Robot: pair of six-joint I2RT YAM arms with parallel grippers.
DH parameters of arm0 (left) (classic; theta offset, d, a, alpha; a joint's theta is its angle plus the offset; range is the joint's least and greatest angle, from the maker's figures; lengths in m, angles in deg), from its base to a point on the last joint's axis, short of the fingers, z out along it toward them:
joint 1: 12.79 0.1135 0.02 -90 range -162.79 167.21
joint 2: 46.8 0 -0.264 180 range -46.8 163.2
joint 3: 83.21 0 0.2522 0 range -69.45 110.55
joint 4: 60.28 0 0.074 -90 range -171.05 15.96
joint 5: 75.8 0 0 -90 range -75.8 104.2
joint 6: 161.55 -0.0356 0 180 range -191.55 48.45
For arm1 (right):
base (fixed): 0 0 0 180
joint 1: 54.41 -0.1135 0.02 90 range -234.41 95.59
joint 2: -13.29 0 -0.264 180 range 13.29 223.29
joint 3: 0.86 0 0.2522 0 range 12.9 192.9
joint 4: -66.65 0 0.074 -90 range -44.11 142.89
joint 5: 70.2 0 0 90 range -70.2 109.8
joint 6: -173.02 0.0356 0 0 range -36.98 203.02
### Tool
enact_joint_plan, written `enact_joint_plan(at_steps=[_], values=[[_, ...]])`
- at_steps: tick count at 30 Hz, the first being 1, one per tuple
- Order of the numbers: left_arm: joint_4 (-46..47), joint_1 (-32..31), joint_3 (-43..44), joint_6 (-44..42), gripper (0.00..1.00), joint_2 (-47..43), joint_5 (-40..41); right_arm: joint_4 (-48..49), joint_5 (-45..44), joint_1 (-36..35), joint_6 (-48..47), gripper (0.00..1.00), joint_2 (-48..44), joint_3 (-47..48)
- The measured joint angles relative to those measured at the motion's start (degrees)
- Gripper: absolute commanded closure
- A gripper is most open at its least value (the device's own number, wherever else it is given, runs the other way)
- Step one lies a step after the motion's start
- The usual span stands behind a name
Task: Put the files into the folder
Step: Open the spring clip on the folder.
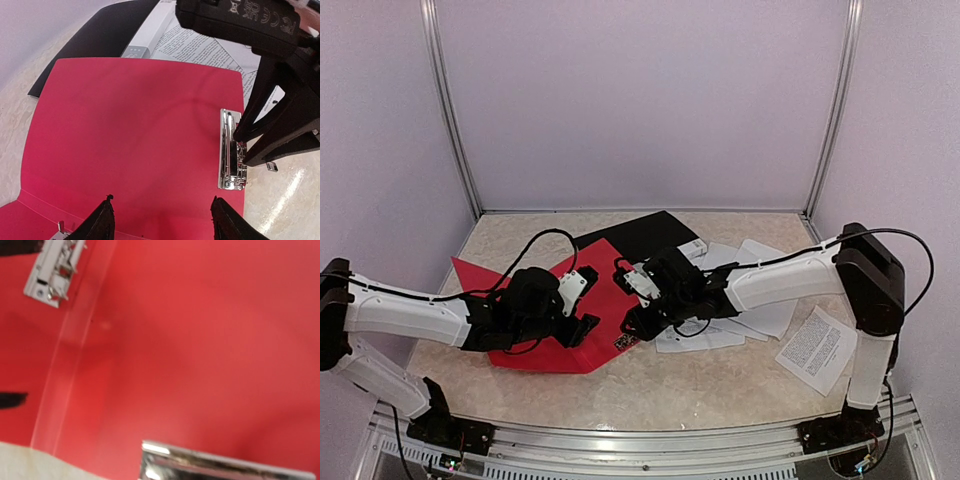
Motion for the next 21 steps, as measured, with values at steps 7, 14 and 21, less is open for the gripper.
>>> enact_joint_plan(at_steps=[7, 14, 21], values=[[-2.7, 0.0, 0.0, 3.2, 0.37, -1.9, 6.0, -0.3, -0.4, -1.7, 0.1, 0.77, 2.8, 2.0], [-5.2, 0.9, 0.0, 6.1, 0.36, -2.9, 11.1, -1.0, -1.1, -4.2, 0.7, 0.75, 4.2, 3.0], [-7.9, 4.0, 0.0, 8.5, 0.35, -7.1, 12.7, -3.4, -3.5, -6.3, 0.7, 0.68, 7.0, 7.6]])
